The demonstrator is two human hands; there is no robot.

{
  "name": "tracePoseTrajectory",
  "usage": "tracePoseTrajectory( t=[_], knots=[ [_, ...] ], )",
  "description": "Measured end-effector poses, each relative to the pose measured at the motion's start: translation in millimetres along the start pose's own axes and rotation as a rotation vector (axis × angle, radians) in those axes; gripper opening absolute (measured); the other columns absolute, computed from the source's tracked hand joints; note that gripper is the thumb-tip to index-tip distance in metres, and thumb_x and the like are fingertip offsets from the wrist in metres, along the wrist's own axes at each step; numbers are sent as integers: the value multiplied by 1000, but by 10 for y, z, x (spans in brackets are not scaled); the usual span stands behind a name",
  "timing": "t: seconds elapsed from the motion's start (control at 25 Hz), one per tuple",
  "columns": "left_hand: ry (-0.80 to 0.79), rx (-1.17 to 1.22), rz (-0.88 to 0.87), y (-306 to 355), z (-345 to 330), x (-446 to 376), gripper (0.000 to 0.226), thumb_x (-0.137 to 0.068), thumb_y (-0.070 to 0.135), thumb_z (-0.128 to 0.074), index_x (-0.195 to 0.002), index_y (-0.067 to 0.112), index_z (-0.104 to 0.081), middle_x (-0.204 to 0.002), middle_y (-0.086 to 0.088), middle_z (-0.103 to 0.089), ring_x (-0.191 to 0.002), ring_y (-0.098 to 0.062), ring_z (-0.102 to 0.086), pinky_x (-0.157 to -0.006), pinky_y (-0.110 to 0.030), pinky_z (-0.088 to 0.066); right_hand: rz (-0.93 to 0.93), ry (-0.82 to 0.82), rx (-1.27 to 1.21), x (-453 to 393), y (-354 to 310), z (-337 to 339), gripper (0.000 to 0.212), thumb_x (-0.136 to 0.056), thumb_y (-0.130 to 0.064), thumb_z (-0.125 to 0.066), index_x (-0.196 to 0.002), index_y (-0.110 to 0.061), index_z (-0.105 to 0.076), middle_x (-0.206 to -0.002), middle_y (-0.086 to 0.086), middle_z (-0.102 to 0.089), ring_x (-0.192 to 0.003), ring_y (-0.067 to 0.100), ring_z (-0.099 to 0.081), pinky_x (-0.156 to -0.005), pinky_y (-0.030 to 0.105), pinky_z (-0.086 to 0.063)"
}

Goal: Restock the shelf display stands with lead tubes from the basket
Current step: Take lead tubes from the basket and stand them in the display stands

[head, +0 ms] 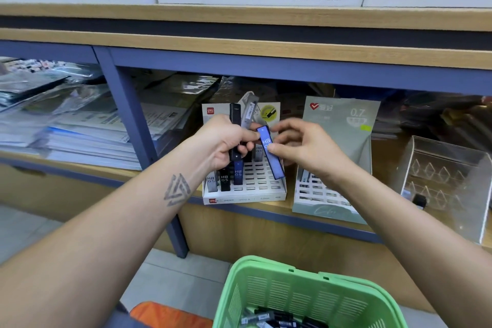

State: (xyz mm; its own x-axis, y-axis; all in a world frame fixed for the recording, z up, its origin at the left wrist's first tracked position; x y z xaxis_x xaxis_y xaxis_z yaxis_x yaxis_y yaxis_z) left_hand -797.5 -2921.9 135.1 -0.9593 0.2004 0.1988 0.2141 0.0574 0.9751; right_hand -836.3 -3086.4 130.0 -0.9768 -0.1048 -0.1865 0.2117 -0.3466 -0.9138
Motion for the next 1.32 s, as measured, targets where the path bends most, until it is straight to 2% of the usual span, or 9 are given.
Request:
tracePoseTrajectory(
  t=[0.12,0.28,0.36,0.48,0.68,0.88,1.08,1.2,1.32],
  knots=[
    [28,-6,0,27,108,-43,11,-92,-11,-58,-90,-1,-63,-75,-17,-63,-41,-9,-47,-33,-14,-30,61,-21,154,-244,-82,-119,51,-84,-5,-78,-130,-20,-61,-84,5,-66,-71,16,-62,-74,35,-57],
    [81,11,133,46,379,-135,17,-100,3,-48,-84,2,-53,-70,-14,-56,-33,-7,-42,-29,-13,-26,117,115,434,-392,-59,-190,27,-86,-15,-77,-109,-26,-70,-91,-3,-67,-77,12,-63,-75,26,-51],
    [71,-1,179,51,466,-127,24,-102,9,-43,-81,2,-52,-66,-12,-54,-32,-7,-41,-28,-13,-25,115,105,406,-367,-22,-239,17,-86,-15,-77,-99,-25,-73,-91,-2,-68,-76,13,-63,-74,28,-54],
    [57,-55,202,50,525,-75,24,-105,12,-42,-87,1,-56,-57,-10,-60,-34,-8,-42,-29,-14,-25,120,78,371,-250,37,-329,17,-85,-14,-80,-96,-25,-74,-88,-4,-69,-78,16,-65,-77,34,-58],
    [21,-138,199,47,580,12,15,-104,14,-45,-98,6,-56,-70,-9,-64,-34,-9,-42,-29,-14,-23,164,152,327,-71,137,-586,17,-85,-12,-79,-95,-24,-73,-84,-10,-68,-76,11,-66,-73,25,-55],
    [29,-156,174,43,601,-14,10,-103,12,-47,-107,6,-53,-69,-9,-67,-34,-10,-38,-29,-14,-22,180,165,315,-72,163,-657,15,-86,-12,-79,-96,-22,-74,-82,-11,-68,-77,6,-65,-71,15,-49],
    [44,-122,168,36,607,-36,11,-102,11,-42,-92,8,-45,-73,-14,-67,-37,-12,-38,-30,-15,-22,162,106,313,-108,192,-675,17,-85,-8,-79,-88,-24,-74,-81,-8,-71,-80,11,-68,-74,27,-55],
    [42,-130,187,18,602,-11,6,-103,12,-44,-100,8,-48,-75,-14,-67,-37,-12,-43,-30,-16,-25,207,124,394,-107,216,-687,10,-90,-14,-75,-95,-23,-77,-86,-9,-72,-83,11,-67,-78,36,-57],
    [30,-137,176,11,614,-6,12,-105,19,-49,-115,14,-50,-78,-14,-67,-36,-11,-44,-29,-14,-25,318,108,614,-76,173,-721,13,-92,-18,-69,-101,-22,-77,-98,-10,-69,-91,16,-64,-78,42,-55]
  ],
)
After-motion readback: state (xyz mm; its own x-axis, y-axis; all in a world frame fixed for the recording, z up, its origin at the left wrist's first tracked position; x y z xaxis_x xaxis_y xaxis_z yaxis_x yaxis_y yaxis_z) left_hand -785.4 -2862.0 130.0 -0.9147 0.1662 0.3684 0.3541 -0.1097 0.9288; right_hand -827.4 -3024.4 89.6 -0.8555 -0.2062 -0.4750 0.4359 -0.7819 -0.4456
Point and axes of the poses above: each hand's wrist, its own x-axis away from the middle knuckle, its own z-axis out of the back of the hand, y = z × x, the point moved 4 cm from there along -x, towards the middle knuckle
